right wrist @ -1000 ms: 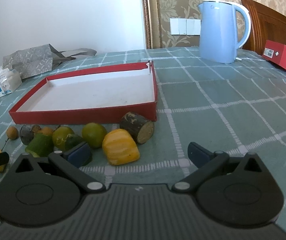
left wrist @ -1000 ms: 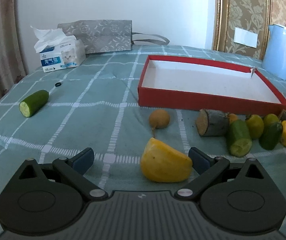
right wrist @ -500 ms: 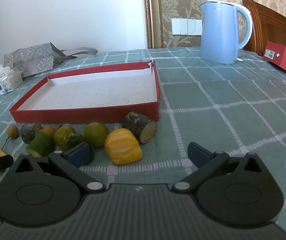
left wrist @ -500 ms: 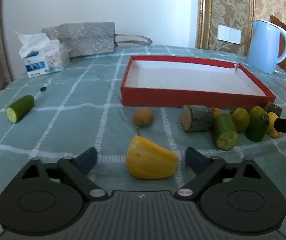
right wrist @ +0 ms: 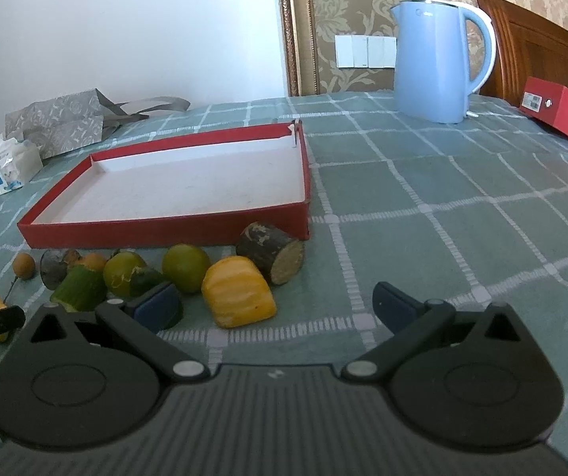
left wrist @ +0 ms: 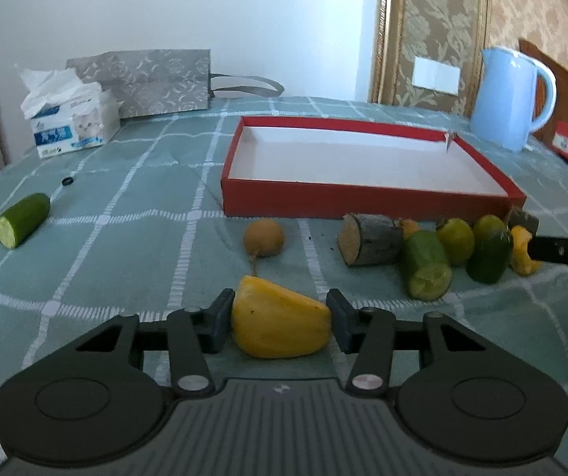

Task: Organize fruits
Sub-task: 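Close the left tool on the yellow jackfruit chunk and lift it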

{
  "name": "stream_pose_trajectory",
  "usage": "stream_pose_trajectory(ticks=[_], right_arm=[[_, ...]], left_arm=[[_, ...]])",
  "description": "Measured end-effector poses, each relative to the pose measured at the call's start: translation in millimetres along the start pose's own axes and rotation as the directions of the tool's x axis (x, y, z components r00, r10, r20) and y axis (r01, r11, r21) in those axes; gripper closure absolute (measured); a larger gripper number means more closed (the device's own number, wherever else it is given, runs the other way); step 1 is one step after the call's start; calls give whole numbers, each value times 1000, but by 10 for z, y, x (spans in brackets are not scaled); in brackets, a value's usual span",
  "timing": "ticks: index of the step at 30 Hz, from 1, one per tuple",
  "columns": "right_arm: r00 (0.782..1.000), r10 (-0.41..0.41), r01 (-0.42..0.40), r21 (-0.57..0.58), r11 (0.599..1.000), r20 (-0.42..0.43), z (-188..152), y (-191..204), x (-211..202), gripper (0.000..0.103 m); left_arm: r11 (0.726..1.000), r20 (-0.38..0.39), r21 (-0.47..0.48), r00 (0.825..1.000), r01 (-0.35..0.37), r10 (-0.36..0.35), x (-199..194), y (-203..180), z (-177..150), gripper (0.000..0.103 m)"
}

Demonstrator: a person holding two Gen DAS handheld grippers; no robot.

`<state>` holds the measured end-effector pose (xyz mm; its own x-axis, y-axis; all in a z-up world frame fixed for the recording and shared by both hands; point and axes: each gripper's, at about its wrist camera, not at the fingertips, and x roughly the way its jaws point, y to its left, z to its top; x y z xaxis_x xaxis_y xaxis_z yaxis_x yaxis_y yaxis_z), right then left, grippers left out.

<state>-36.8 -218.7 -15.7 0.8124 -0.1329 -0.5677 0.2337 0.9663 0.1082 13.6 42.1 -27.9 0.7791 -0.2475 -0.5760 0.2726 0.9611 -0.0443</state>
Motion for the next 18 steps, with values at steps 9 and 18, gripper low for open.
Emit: stream_pose_trajectory(ticks=[9, 18], right_arm=[[992, -104, 105, -2, 994, 78, 107, -508, -179, 0], [999, 13, -11, -65, 998, 37, 2, -498, -147, 0]], left_arm=[[999, 79, -11, 996, -30, 31, -156, 1, 56, 54], [1000, 65, -14, 998, -18, 19, -109, 2, 42, 54]])
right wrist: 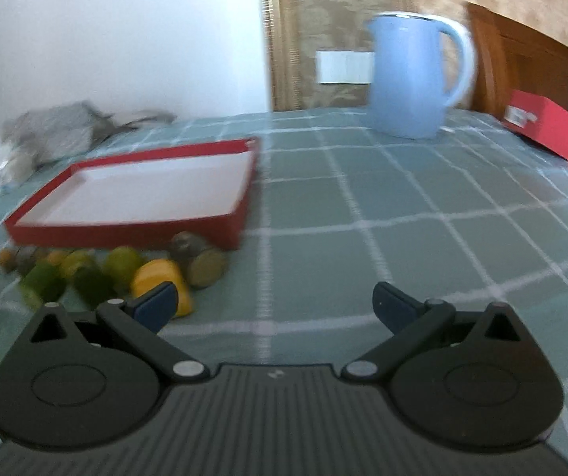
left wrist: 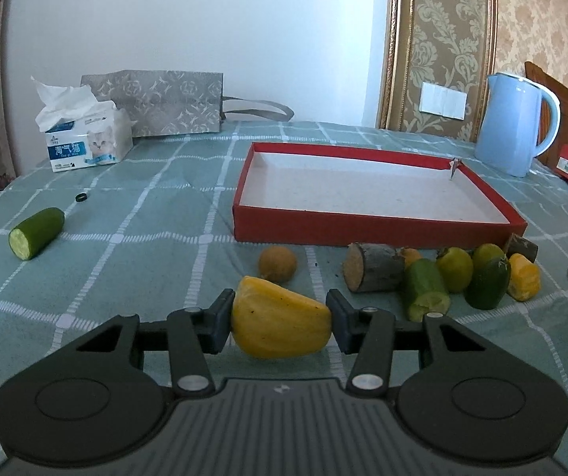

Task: Organize fruits
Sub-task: 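Close the left tool on the yellow jackfruit chunk and lift it, then carry the chunk with the left tool over the red tray while the right tool grasps the orange-yellow jackfruit piece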

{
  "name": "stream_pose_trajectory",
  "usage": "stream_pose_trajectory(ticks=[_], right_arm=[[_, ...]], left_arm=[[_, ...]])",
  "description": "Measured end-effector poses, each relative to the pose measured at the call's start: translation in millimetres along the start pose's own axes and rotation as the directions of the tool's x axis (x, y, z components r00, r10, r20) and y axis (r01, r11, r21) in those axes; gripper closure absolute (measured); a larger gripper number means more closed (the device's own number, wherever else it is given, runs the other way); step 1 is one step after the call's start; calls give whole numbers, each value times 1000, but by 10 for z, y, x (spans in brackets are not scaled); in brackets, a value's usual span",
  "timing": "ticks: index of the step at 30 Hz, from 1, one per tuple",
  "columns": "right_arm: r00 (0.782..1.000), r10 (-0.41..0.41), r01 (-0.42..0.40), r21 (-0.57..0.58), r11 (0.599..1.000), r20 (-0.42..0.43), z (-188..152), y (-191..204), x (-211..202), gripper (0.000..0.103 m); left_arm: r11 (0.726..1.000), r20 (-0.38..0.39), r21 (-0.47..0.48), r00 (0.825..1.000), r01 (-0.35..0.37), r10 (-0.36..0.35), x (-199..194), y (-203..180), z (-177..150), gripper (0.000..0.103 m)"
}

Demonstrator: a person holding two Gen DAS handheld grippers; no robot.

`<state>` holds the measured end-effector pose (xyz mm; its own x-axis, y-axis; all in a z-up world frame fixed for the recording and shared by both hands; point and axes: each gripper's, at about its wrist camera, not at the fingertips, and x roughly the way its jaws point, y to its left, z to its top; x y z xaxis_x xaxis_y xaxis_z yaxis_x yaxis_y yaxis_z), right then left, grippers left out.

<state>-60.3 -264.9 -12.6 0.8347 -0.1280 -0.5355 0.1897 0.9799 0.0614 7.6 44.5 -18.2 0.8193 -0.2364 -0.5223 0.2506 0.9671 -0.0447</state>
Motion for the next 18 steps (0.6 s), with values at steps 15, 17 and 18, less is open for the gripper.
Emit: stream_pose_trajectory(ticks=[15, 17, 18], right_arm=[[981, 155, -176, -200, 964, -116, 40, 580, 348, 66], [978, 169, -191, -194, 962, -125, 70, 572, 383, 66], [976, 175, -197, -190, 962, -130, 83, 567, 404, 65]], left_arm=[[1000, -1, -11, 1000, 21, -21, 9, 43, -4, 54], [1000, -3, -14, 1000, 26, -26, 15, 51, -3, 54], [1000, -3, -14, 1000, 28, -28, 19, 51, -6, 54]])
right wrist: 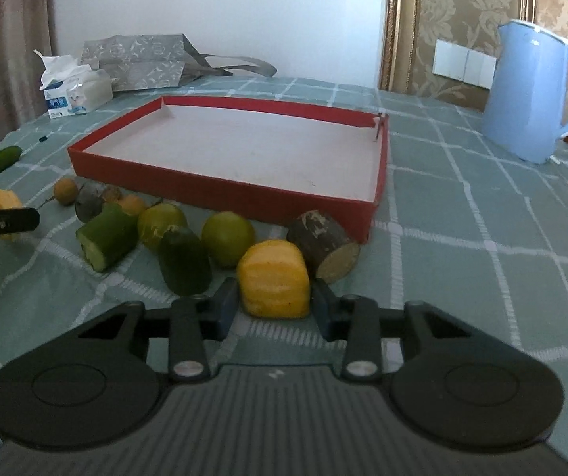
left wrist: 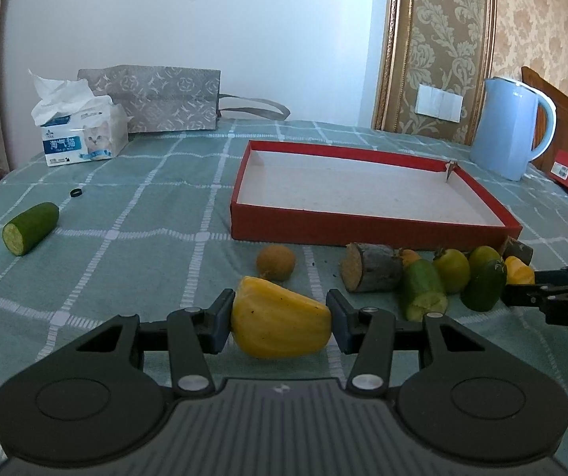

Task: Organize fruits
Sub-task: 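Carry the chunk with the left tool over the red tray while the right tool grasps the orange-yellow jackfruit piece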

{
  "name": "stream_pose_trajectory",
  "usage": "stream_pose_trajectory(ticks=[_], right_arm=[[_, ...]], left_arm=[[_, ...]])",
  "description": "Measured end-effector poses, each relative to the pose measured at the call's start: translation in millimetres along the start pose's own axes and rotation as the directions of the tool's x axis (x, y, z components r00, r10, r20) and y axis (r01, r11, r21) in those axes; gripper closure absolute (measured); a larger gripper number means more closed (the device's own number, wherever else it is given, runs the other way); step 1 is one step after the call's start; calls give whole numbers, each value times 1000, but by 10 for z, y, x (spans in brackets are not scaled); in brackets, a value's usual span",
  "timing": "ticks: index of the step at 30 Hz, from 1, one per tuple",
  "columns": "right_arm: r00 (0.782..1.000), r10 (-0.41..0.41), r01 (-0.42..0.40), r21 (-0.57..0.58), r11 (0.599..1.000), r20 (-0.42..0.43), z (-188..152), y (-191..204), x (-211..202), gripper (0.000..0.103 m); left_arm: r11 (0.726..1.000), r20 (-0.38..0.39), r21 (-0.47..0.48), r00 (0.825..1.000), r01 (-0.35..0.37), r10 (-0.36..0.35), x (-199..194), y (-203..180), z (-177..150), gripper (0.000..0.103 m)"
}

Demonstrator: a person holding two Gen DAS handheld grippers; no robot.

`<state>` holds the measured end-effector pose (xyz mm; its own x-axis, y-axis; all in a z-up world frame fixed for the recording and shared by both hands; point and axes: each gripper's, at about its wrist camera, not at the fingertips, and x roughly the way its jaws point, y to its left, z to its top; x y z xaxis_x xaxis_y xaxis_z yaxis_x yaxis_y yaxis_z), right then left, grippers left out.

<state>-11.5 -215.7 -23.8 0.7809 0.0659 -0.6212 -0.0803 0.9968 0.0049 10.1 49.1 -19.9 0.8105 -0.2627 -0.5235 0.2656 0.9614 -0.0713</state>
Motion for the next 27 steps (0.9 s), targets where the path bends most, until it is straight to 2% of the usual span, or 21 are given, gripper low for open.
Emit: stream_pose_trajectory(ticks=[6, 11, 21, 27], right_arm=[[1000, -2, 2, -21, 1000, 9, 9, 11, 45, 66], [1000, 6, -6, 22, 1000, 17, 0, -28, 4, 66], [995, 14, -23, 90, 996, 103, -30, -146, -316, 66], [989, -14, -3, 118, 993, 145, -32, -242, -412, 66]], left_arm=[[1000, -4, -4, 1000, 4, -4, 23, 10, -4, 54], [1000, -7, -11, 1000, -6, 6, 32, 40, -2, 54], [1000, 6, -7, 1000, -5, 5, -28, 21, 85, 54], [1000, 21, 19, 1000, 21, -21, 17, -94, 299, 54]])
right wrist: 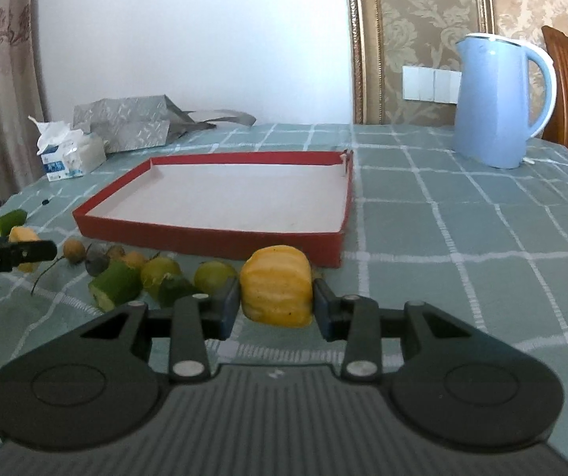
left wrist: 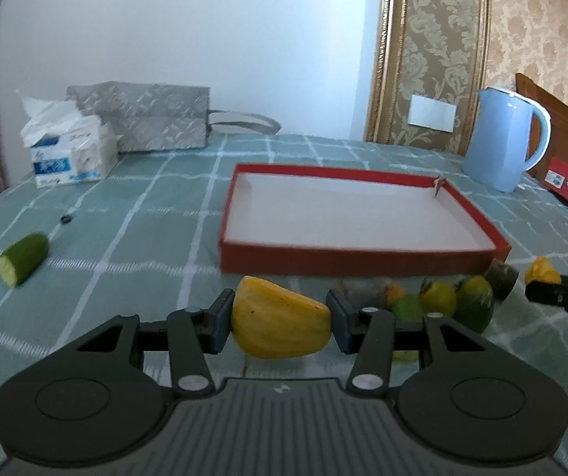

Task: Organize fruits
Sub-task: 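Carry the chunk with the left tool over the red tray while the right tool grasps the orange-yellow jackfruit piece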

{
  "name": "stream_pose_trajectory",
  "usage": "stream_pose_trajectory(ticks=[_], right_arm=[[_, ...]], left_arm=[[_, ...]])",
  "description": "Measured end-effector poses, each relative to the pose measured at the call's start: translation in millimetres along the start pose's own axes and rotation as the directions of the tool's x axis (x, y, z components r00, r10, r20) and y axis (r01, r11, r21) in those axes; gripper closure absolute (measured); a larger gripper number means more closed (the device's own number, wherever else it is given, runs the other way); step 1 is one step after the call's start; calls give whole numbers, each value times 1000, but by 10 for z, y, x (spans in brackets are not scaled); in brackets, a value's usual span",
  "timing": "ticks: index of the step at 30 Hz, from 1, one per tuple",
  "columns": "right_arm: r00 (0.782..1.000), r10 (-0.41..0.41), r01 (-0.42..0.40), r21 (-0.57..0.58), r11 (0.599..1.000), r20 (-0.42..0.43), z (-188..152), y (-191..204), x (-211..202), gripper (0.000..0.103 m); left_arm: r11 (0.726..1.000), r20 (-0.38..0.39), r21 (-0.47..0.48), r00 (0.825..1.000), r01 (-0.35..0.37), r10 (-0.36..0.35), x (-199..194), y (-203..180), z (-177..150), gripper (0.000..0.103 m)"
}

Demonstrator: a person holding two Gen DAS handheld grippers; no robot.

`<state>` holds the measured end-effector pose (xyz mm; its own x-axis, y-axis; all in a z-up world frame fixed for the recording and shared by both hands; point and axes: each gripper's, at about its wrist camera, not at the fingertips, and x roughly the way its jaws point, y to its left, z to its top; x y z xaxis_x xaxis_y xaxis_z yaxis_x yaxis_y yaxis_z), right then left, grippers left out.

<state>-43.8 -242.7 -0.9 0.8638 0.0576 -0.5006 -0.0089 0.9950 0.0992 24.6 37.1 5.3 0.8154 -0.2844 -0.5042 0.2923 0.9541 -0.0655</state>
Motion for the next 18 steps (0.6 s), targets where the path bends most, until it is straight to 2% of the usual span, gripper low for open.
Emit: stream_pose_trajectory(ticks=[5, 10, 13, 18], right_arm=[[1000, -18, 18, 25, 1000, 17, 7, -82, 20, 66], [1000, -14, 13, 48, 999, 17, 26, -141, 79, 66], [1000, -18, 16, 59, 998, 25, 49, -171, 113, 66], [1000, -8, 6, 76, 997, 24, 81, -213, 197, 66]], left_arm=[[999, 22, 42, 1000, 17, -17, 230, -168, 340, 54], [1000, 8, 20, 1000, 22, -22, 698, -273, 727, 54], [1000, -29, -11, 999, 27, -27, 1021, -297, 874, 54], [1000, -105, -5, 994, -23, 22, 1465, -318, 901, 54]])
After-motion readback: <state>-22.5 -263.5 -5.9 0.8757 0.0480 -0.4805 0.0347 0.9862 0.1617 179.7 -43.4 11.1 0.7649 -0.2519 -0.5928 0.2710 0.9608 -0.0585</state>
